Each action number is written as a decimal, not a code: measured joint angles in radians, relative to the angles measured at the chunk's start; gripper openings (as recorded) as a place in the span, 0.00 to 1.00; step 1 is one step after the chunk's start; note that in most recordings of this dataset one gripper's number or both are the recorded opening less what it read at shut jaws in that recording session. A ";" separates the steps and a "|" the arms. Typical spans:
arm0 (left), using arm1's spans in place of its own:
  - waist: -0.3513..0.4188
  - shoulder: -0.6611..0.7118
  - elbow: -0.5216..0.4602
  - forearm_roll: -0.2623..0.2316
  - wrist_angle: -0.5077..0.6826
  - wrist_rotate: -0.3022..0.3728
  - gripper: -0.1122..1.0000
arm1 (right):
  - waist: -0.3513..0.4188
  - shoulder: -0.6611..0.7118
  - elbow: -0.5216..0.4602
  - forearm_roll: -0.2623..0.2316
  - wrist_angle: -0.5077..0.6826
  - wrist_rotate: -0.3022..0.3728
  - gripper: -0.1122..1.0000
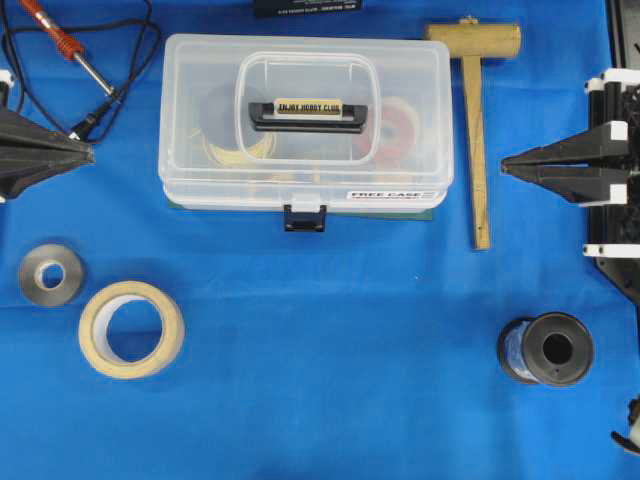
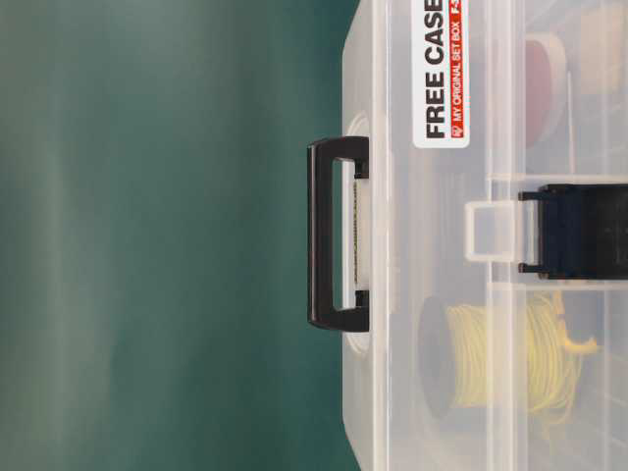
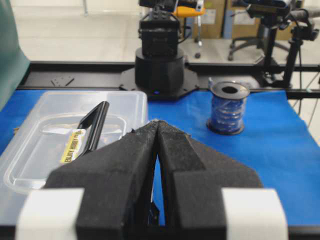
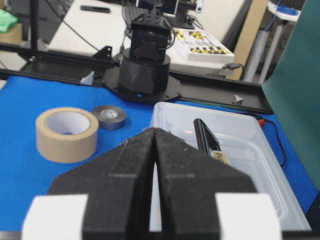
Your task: Open the tool box with both arms.
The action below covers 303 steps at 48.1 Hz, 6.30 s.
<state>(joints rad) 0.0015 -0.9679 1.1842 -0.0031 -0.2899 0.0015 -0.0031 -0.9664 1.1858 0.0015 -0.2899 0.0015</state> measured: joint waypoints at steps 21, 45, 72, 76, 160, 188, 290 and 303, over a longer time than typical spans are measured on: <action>0.098 0.017 0.000 -0.026 0.081 0.064 0.10 | -0.179 -0.020 -0.052 0.003 0.242 0.015 0.10; 0.262 0.129 0.000 -0.029 0.299 0.067 0.90 | -0.298 0.091 -0.051 0.011 0.517 0.025 0.87; 0.302 0.476 -0.005 -0.028 0.166 0.075 0.93 | -0.367 0.391 -0.063 -0.020 0.517 0.015 0.86; 0.302 0.503 -0.017 -0.029 0.149 0.080 0.93 | -0.367 0.422 -0.075 -0.025 0.512 0.015 0.86; 0.344 0.422 -0.094 -0.026 0.259 0.092 0.93 | -0.354 0.334 -0.167 -0.031 0.503 0.020 0.86; 0.391 0.403 -0.118 -0.028 0.259 0.091 0.93 | -0.377 0.305 -0.184 -0.031 0.509 0.020 0.86; 0.713 0.571 -0.339 -0.028 0.287 0.183 0.93 | -0.744 0.503 -0.351 -0.055 0.376 0.009 0.86; 0.739 0.594 -0.347 -0.028 0.285 0.192 0.93 | -0.776 0.560 -0.385 -0.066 0.376 0.011 0.86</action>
<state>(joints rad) 0.7409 -0.3743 0.8376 -0.0307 -0.0046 0.1933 -0.7793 -0.4065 0.8007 -0.0644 0.0859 0.0123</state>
